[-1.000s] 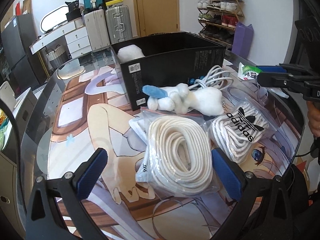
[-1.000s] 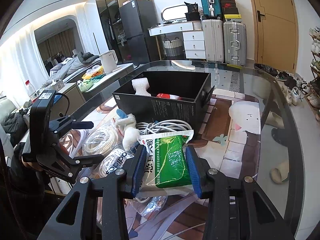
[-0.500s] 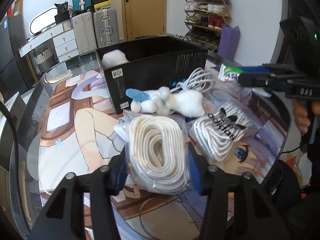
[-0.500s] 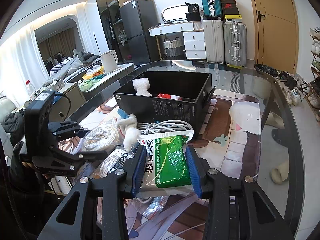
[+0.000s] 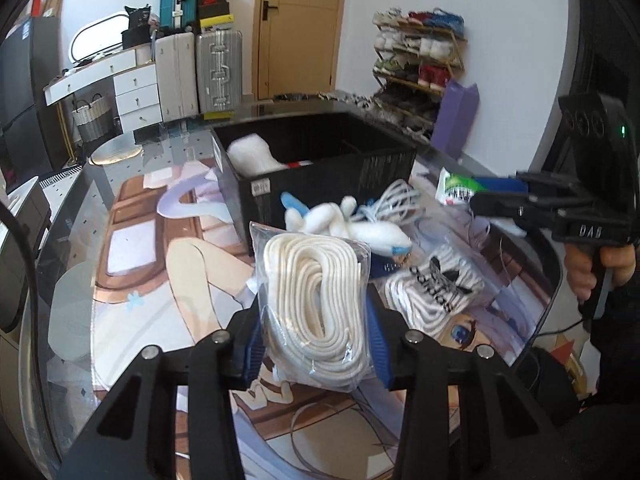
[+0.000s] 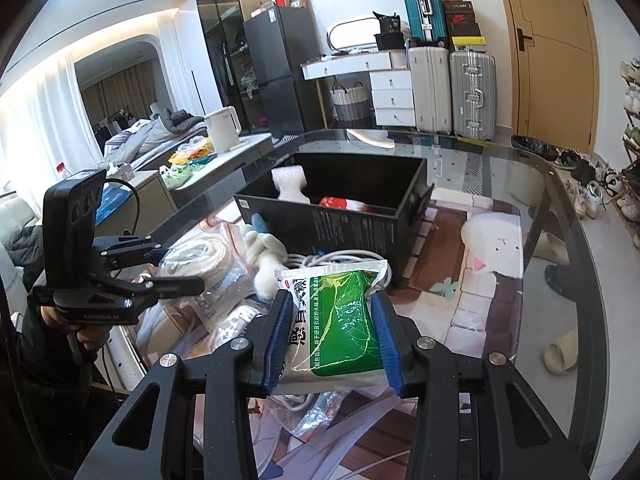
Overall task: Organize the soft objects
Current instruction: 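Carry the rope bag and green packet with both tools over the black box, then lower the green packet and rope bag into the box and open both tools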
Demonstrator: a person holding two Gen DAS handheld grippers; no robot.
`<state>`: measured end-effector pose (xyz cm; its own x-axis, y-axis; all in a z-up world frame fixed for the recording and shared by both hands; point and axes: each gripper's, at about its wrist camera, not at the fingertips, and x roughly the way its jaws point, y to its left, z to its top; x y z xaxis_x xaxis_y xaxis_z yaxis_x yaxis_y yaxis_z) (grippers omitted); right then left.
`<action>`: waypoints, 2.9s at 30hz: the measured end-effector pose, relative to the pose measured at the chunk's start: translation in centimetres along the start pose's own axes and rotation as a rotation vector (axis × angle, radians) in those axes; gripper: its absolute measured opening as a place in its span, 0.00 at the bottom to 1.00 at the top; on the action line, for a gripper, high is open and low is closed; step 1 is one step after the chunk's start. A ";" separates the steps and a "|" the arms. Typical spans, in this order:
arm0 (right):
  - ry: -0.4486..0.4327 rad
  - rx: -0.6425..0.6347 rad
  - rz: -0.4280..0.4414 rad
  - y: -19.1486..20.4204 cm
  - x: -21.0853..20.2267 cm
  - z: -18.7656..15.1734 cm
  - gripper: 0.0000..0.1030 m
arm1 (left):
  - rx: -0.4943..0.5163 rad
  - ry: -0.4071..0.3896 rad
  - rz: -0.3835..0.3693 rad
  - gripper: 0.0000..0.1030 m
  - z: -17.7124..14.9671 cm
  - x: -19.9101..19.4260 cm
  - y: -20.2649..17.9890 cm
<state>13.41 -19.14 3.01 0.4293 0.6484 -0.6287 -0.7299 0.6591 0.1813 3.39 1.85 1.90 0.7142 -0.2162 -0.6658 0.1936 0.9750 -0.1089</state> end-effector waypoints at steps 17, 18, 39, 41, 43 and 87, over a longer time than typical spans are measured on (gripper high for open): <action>-0.072 -0.006 -0.003 1.2 -0.5 1.0 0.40 | -0.047 -0.117 0.040 0.41 3.0 -2.3 1.0; -0.078 -0.006 -0.004 1.3 -0.5 1.1 0.40 | -0.046 -0.122 0.044 0.41 3.3 -2.2 1.0; -0.144 0.018 -0.062 1.1 0.6 5.6 0.40 | -0.053 -0.161 0.045 0.41 8.1 0.7 1.4; -0.144 0.019 -0.063 1.0 0.9 6.0 0.40 | -0.051 -0.161 0.047 0.41 8.4 1.2 1.5; -0.142 0.020 -0.064 0.8 1.4 6.4 0.40 | -0.049 -0.158 0.051 0.41 8.7 1.7 1.5; 0.044 -0.013 -0.091 -2.0 11.5 9.1 0.40 | 0.039 -0.014 0.082 0.41 10.3 8.6 1.9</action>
<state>24.61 -9.49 2.28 0.4705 0.5686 -0.6748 -0.6957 0.7094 0.1127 16.82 1.33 3.54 0.7383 -0.1367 -0.6605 0.1599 0.9868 -0.0254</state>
